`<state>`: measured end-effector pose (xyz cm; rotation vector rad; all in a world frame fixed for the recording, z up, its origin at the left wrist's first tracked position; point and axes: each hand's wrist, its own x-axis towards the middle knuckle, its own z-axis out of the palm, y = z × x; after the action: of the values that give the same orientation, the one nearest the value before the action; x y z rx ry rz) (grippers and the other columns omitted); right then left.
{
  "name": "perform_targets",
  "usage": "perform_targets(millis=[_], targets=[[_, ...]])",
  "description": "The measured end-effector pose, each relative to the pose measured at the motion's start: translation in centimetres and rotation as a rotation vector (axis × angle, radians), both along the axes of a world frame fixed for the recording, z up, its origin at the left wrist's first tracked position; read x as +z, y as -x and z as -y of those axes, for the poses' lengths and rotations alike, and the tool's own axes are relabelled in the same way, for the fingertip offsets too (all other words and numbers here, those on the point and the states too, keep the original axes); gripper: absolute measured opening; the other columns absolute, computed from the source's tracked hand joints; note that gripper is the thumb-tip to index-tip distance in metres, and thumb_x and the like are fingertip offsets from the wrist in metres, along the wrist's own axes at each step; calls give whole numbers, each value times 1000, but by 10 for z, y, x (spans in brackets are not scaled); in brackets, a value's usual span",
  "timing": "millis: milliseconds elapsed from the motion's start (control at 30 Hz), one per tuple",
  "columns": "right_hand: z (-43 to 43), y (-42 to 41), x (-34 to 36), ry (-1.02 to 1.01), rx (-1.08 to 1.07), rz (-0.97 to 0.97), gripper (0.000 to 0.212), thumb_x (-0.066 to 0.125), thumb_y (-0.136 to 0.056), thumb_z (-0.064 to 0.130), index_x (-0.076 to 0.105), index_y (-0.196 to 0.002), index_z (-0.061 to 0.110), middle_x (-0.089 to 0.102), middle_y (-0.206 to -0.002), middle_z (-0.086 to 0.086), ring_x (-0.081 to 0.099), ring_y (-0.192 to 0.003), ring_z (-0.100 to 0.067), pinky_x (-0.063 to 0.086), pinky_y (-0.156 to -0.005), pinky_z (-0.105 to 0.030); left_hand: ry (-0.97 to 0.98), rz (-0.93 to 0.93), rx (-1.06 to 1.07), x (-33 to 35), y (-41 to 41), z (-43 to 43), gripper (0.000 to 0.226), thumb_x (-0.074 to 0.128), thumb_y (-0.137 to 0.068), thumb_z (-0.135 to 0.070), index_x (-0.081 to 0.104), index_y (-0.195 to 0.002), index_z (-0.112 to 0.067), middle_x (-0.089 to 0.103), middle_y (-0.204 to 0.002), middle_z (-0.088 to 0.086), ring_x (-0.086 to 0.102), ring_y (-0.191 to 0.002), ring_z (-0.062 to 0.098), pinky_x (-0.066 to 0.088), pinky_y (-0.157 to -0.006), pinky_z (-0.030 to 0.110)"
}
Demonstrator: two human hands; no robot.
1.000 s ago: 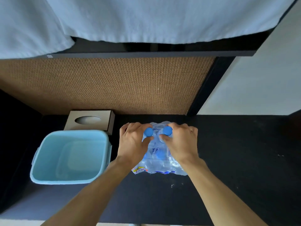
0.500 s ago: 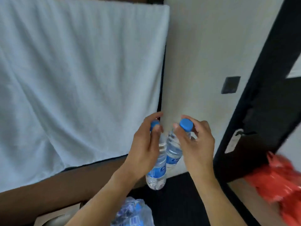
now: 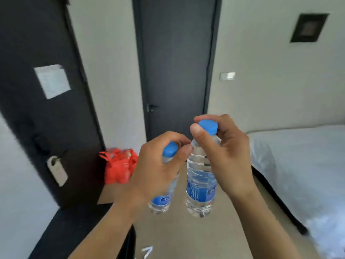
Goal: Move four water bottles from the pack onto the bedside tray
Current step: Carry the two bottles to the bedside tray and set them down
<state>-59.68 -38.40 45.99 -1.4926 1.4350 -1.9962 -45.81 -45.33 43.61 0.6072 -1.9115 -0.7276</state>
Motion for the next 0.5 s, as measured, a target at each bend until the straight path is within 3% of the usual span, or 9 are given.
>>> perform_targets(millis=[100,200,333,500], targets=[[-69,95,0,-13,-226,19,25,75,-85,38,74,-104,21,73,-99,2,72,-91,-12,53,-78,-22,-28,-41,-254,1,119,-40,6,69,-94,-30,70,-98,-25,73,-89,-5,69,-71,15,52,-63,13],[-144,187,-2,17,-446,41,25,76,-84,38,74,-103,21,73,-97,1,72,-89,-10,53,-76,-19,-53,-67,-507,2,238,-95,18,69,-90,-41,71,-99,-25,72,-87,-6,67,-67,5,50,-65,11],[-248,306,-2,15,-733,21,35,74,-79,46,75,-104,21,75,-94,2,73,-89,-12,54,-75,-18,-58,-61,-762,-2,392,-179,24,64,-86,-51,72,-98,-32,71,-84,-6,69,-73,6,50,-70,11],[-368,451,-2,9,-990,-19,31,76,-77,46,75,-99,24,76,-90,7,73,-87,-11,57,-78,-24,-71,-97,-999,-4,566,-291,17,69,-93,-49,71,-98,-33,73,-89,-10,72,-82,9,52,-74,10]])
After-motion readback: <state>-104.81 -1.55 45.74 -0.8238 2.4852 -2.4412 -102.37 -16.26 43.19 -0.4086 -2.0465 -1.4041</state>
